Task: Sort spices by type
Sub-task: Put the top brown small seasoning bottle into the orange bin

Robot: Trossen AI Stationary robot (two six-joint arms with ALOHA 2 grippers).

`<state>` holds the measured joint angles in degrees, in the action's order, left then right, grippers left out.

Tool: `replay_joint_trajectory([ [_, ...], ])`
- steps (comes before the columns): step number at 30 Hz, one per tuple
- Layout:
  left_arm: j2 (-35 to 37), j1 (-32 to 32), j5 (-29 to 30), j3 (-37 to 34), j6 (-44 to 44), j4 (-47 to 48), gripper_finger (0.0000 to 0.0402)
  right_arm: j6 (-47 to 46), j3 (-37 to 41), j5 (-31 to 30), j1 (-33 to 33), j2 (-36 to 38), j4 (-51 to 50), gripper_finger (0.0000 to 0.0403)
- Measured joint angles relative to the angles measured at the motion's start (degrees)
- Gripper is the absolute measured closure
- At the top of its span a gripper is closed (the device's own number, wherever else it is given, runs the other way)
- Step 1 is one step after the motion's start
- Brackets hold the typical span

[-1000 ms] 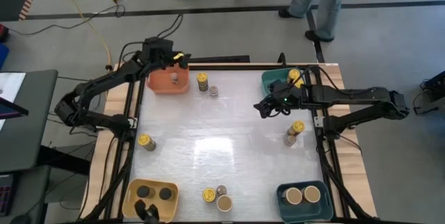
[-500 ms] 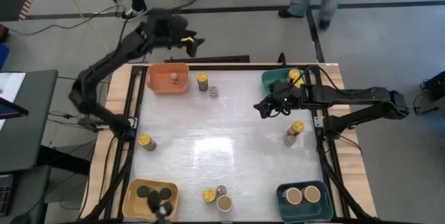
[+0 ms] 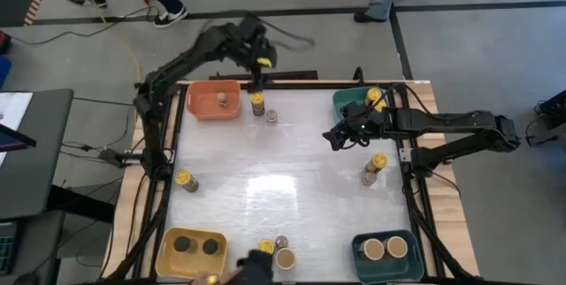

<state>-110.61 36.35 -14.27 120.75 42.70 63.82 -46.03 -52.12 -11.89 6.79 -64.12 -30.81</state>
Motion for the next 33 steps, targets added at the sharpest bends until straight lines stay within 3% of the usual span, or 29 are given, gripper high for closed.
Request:
replay_joint_trajectory([
  [10, -9.66, -6.24, 0.95, 0.00, 6.93, 4.45, 0.0162, -0.03, 0.00, -0.04, 0.00, 0.00, 0.00, 0.0072],
  [19, -16.92, -5.81, 5.84, 0.00, 5.87, 7.27, 0.0162, -0.06, 0.00, -0.08, 0.00, 0.00, -0.02, 0.0072],
  [33, -17.00, -5.75, 9.37, -6.67, 3.09, 5.45, 0.0162, -0.93, 0.00, -0.15, 0.00, 0.00, 0.00, 0.0072],
])
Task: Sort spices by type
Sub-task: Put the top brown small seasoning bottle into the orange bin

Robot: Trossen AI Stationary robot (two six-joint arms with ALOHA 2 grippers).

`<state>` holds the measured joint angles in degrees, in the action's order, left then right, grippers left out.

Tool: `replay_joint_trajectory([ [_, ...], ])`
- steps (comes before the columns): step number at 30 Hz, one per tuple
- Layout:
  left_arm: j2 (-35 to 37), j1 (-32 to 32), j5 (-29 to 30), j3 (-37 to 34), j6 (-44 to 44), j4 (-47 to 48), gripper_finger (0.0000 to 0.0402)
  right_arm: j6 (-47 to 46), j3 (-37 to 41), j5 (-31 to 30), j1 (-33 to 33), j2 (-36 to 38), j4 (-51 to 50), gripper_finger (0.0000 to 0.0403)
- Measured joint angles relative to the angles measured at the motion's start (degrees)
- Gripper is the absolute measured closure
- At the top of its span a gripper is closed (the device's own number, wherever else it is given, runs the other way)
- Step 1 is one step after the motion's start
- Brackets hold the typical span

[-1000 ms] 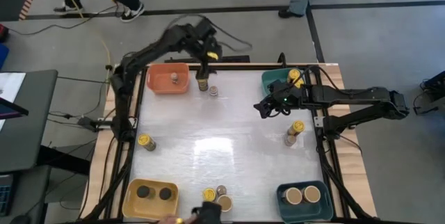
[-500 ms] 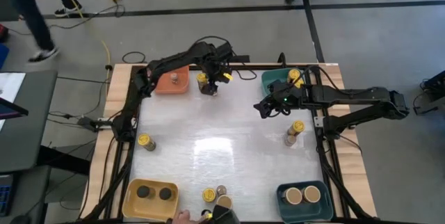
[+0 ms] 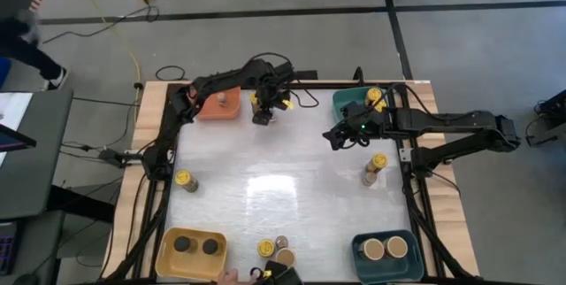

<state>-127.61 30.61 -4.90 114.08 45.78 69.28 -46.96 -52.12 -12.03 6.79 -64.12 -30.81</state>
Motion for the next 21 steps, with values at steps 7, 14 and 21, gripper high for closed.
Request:
replay_joint_trajectory([
  [7, 0.04, -0.35, 0.61, -1.00, -1.80, -3.76, 0.0162, -0.76, 0.00, 0.00, 0.00, 0.00, 0.00, 0.0072],
  [14, 0.09, -0.30, 0.71, -2.15, -1.86, -5.00, 0.0162, -1.09, 0.00, -0.02, 0.00, 0.00, 0.00, 0.0072],
  [21, 0.06, -0.32, 3.27, -3.77, -1.76, -6.49, 0.0162, -1.06, 0.00, -0.02, 0.00, 0.00, -0.01, 0.0072],
])
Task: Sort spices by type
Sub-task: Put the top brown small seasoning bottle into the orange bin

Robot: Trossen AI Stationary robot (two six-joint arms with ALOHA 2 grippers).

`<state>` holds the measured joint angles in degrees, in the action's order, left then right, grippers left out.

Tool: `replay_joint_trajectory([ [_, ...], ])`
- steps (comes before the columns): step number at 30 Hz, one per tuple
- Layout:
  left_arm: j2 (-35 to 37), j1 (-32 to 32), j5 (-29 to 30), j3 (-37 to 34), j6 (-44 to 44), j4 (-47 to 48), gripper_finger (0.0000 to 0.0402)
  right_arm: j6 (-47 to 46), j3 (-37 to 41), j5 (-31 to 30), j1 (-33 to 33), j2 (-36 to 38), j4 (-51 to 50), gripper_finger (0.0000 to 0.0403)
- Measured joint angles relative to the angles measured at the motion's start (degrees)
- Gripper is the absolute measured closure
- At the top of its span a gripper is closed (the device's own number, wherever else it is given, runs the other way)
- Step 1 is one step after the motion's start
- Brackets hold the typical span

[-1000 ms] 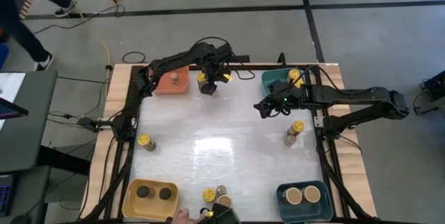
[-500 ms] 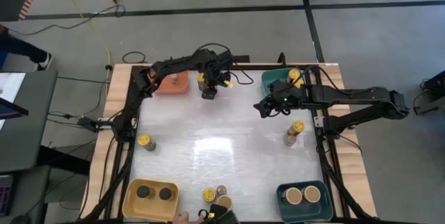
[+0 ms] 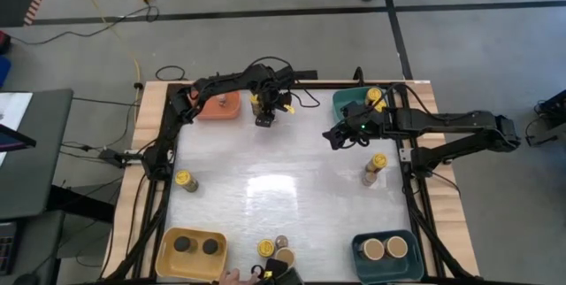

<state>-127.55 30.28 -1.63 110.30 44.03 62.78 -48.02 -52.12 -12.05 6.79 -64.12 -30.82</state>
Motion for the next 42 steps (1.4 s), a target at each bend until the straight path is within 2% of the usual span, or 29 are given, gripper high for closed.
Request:
replay_joint_trajectory([
  [16, -0.02, -0.98, -0.04, 0.00, 0.60, -0.83, 0.0164, 0.30, 0.00, 0.00, 0.00, 0.00, -0.02, 0.0072],
  [25, -0.02, -0.98, -0.06, 0.08, 0.55, -0.70, 0.0229, 0.45, 0.00, 0.00, -0.01, 0.00, -0.03, 0.0072],
  [32, 0.56, -1.33, 1.51, 0.24, 0.29, -0.19, 0.0229, 0.47, 0.00, 0.00, -0.02, 0.00, -0.03, 0.0072],
  [38, 2.12, -2.42, 2.39, 6.31, -0.53, 4.08, 0.0229, 1.31, 0.00, 0.00, -0.01, 0.00, -0.06, 0.0072],
  [42, 2.04, -2.34, 3.89, 14.00, -1.02, 10.76, 0.0228, 1.36, 0.00, -0.02, -0.02, 0.00, -0.08, 0.0072],
])
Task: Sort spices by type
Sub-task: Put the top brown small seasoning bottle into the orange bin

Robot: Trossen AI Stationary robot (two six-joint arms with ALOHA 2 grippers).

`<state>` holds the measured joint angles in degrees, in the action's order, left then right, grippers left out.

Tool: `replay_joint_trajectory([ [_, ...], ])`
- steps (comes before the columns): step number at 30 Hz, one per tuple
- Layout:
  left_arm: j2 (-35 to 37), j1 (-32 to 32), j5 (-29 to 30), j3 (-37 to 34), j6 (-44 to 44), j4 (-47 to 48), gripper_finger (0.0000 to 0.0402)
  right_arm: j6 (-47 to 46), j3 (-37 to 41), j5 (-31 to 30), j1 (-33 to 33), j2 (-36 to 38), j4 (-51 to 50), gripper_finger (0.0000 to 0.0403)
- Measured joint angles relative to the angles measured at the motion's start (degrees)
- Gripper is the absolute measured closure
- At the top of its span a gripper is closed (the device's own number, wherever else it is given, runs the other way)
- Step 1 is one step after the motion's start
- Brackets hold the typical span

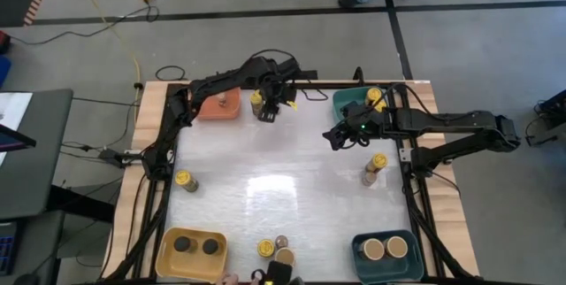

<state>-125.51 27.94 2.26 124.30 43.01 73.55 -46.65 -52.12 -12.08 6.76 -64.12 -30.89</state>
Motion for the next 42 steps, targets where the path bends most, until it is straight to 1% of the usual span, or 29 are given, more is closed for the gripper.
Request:
replay_joint_trajectory([
  [5, 0.13, 3.70, 0.85, 10.77, -3.08, 8.10, 0.0228, 0.03, 0.00, 0.02, 0.02, 0.00, 0.00, 0.0072],
  [8, 4.62, 7.78, 1.21, 8.80, -7.47, 6.68, 0.0228, 0.11, 0.00, 0.00, 0.02, 0.00, 0.02, 0.0072],
  [11, 8.51, 13.74, 3.01, 7.77, -13.99, 10.66, 0.0228, 0.17, 0.00, 0.00, 0.09, 0.00, 0.04, 0.0072],
  [15, 10.40, 22.37, 3.49, 7.46, -22.12, 13.61, 0.0228, 0.15, 0.02, 0.01, 0.09, 0.00, 0.04, 0.0072],
  [18, 11.49, 27.99, 1.73, 7.56, -27.50, 14.95, 0.0228, 0.15, 0.02, 0.01, 0.09, 0.00, 0.05, 0.0072],
  [21, 11.17, 32.03, 0.07, 7.30, -30.38, 16.47, 0.0228, 0.14, 0.02, 0.01, 0.00, 0.00, 0.04, 0.0072],
  [23, 11.25, 32.56, -0.03, 5.48, -32.04, 15.85, 0.0228, 0.13, 0.02, 0.00, -0.01, 0.00, 0.04, 0.0072],
  [26, 12.72, 32.52, 0.48, -0.06, -33.59, 14.45, 0.0228, 0.13, 0.02, 0.02, 0.02, 0.00, 0.04, 0.0072],
  [28, 14.40, 32.07, 0.72, -5.84, -34.40, 11.76, 0.0228, 0.13, 0.02, 0.02, 0.02, 0.00, 0.04, 0.0072],
  [30, 17.33, 32.02, 0.88, -13.14, -35.41, 7.34, 0.0228, 0.13, 0.02, 0.02, 0.02, 0.00, 0.02, 0.0072],
  [37, 32.30, 32.00, 1.12, -40.11, -42.41, -11.75, 0.0228, 0.15, 0.02, 0.02, 0.13, 0.00, -0.01, 0.0072],
  [40, 36.62, 31.98, 2.13, -49.42, -46.46, -19.86, 0.0228, 0.55, 0.02, 0.01, 0.20, 0.00, 0.00, 0.0072],
  [42, 37.47, 32.00, 2.25, -53.78, -48.10, -24.05, 0.0228, 0.61, 0.02, 0.02, 0.20, 0.00, 0.00, 0.0072],
])
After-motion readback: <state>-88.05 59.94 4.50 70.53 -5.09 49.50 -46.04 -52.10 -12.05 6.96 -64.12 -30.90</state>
